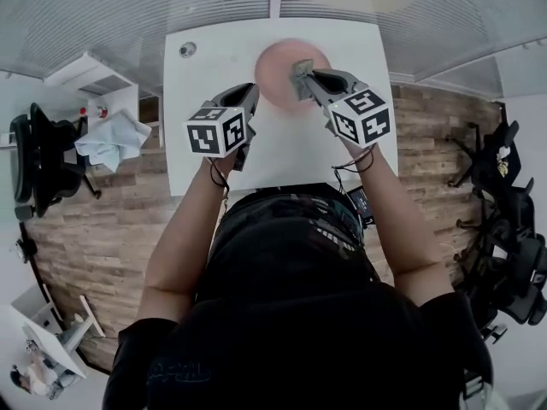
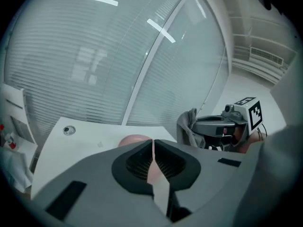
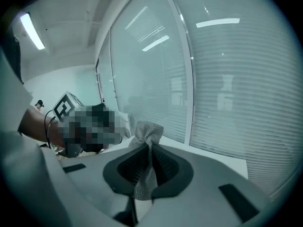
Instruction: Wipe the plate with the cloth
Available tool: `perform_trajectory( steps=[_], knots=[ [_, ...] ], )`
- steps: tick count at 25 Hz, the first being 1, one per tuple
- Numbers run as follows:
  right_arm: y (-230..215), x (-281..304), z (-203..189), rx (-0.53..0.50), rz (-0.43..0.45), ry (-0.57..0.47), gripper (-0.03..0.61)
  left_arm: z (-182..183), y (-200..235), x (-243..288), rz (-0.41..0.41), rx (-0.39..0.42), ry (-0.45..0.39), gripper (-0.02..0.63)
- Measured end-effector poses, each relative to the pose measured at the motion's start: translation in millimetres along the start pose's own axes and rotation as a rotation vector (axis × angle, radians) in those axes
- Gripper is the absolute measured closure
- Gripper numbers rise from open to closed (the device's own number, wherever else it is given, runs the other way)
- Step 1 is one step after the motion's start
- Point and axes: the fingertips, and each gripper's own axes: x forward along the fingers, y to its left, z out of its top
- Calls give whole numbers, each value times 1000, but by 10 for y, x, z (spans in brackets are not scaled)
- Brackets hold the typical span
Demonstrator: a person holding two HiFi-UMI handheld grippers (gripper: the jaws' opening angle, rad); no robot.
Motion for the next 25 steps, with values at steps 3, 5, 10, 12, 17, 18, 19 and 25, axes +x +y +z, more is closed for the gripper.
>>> perform_trajectory(
  steps=[3, 5, 10, 12, 17, 18, 19, 25],
  knots=[
    [164, -214, 194, -16, 8, -65, 541, 113, -208, -238, -59, 36, -53, 598],
    [266, -378, 237, -29, 14, -87, 541, 130, -343, -430, -84, 56, -82, 598],
    [370, -847, 257, -31, 44, -140, 541, 133, -671, -926, -89, 113, -148, 598],
    [334, -1021, 227, -35, 47, -154, 541, 155, -791, -1045, -80, 141, -177, 598],
    [191, -1338, 106, -30, 60, -161, 541, 171, -1026, -1082, -62, 134, -234, 598],
    [175, -1379, 64, -28, 70, -162, 541, 157, -1084, -1084, -58, 126, -239, 598],
    [160, -1426, 10, -22, 79, -164, 541, 130, -1152, -1084, -55, 119, -240, 598],
    [95, -1876, -335, 4, 109, -183, 541, -80, -1686, -1022, -39, 110, -255, 598]
  ],
)
